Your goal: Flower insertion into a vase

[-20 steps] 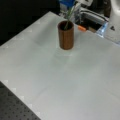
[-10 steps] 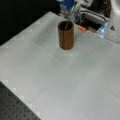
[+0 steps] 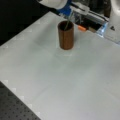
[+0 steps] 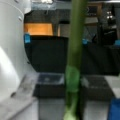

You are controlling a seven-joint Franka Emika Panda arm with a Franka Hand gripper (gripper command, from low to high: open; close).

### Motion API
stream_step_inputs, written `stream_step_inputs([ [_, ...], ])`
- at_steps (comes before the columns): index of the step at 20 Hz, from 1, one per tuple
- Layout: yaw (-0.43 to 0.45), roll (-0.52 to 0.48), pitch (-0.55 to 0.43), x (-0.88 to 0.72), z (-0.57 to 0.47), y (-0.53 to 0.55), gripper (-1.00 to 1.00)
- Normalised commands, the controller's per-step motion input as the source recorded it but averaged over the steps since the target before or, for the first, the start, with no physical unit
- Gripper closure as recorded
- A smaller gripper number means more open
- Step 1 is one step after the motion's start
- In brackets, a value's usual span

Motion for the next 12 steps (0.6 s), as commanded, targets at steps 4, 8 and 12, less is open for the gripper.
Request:
stream_step_inputs([
  [4,-0.086,-0.082,-0.039,0.33,-0.31,0.19,1.00],
  [8,-0.078,-0.068,-0.032,0.26,-0.24,0.16,1.00],
  [12,-0.067,-0.023,-0.031,0.20,-0.14,0.13,1.00],
])
